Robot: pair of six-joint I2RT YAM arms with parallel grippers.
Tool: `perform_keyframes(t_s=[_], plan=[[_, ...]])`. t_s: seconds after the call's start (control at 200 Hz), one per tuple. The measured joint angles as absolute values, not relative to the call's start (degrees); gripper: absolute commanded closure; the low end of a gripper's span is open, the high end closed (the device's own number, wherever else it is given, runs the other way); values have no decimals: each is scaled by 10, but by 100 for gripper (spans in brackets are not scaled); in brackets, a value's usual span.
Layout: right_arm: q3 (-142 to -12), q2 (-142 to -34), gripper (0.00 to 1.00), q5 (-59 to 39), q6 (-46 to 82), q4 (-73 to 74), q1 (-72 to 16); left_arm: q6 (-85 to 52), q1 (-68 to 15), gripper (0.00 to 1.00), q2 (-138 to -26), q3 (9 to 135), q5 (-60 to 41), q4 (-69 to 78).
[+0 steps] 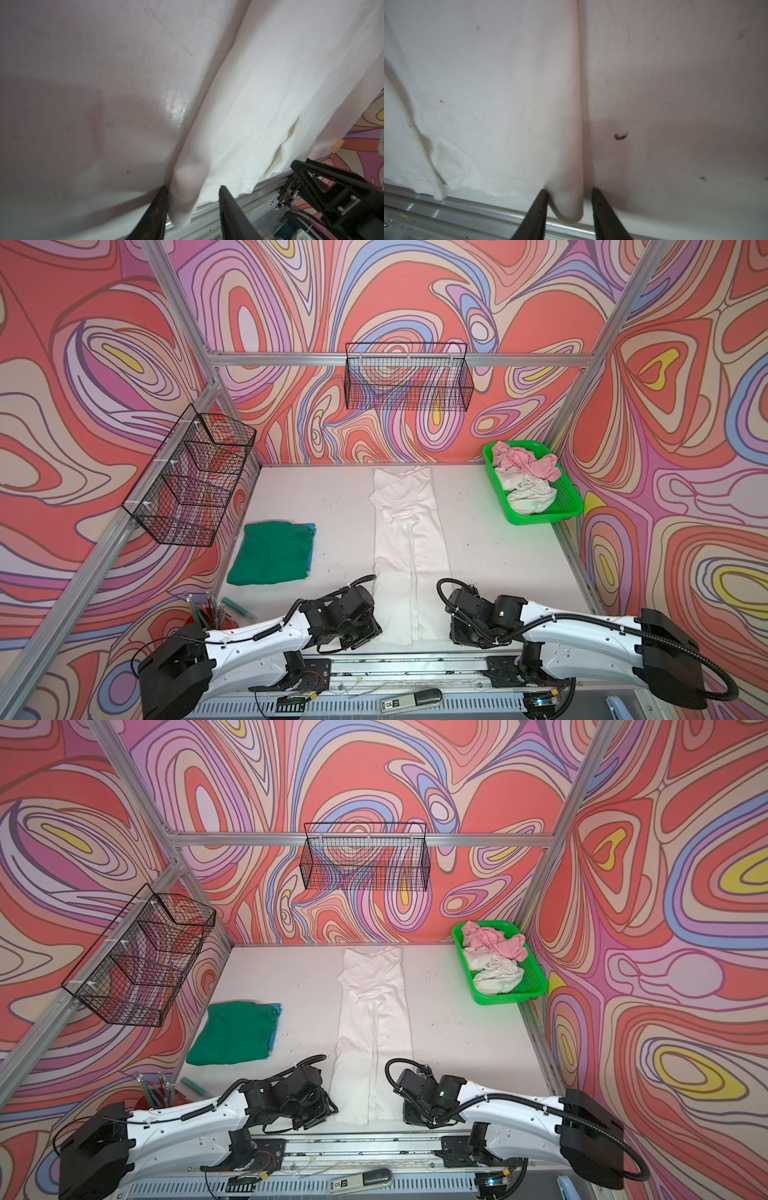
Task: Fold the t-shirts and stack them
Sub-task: 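Grasp the white shirt's near end with both grippers, then lift the near end with both grippers and fold it over toward the far end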
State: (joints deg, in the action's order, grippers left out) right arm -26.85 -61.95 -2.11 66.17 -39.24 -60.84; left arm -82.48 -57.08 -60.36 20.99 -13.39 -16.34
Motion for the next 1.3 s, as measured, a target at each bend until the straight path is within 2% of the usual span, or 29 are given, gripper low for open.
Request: perform_keyframes(t_s=[0.17, 0.376, 0.436, 0.941, 1.167, 1.297], plan=[[-262, -620, 76, -27, 669, -367, -609, -831, -575, 76, -629, 210, -135, -130], [-262, -619, 95, -25, 673, -367, -609, -837, -584, 100, -632, 207, -130, -127], [-262, -615, 100, -24, 673, -368, -609, -840, -587, 100, -625, 205, -128, -133], [-313, -561, 100, -5, 676, -429, -609, -873, -630, 100, -547, 263, -88, -215], [-358, -548, 100, 21, 675, -459, -610, -877, -629, 100, -513, 294, -54, -271], [-395, -555, 100, 51, 667, -478, -609, -858, -600, 100, -506, 340, -40, -294]])
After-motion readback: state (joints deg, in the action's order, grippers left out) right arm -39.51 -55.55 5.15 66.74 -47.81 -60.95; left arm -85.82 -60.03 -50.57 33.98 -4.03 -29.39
